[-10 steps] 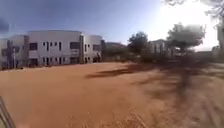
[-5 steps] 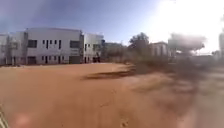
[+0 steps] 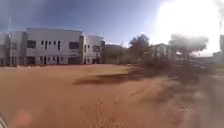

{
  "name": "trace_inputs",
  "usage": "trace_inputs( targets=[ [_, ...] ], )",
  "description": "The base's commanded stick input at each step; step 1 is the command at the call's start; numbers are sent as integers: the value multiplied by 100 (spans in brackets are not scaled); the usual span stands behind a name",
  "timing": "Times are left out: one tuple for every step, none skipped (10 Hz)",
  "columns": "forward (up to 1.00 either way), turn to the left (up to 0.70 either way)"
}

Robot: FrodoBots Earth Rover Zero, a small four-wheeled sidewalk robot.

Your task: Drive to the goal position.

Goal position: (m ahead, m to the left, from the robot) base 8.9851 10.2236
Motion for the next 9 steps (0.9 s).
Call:
trace_inputs(
  targets=[
    [100, 0],
    [100, 0],
    [100, 0],
    [100, 0],
    [100, 0],
    [100, 0],
    [100, 0],
    [60, 0],
    [17, 0]
  ],
)
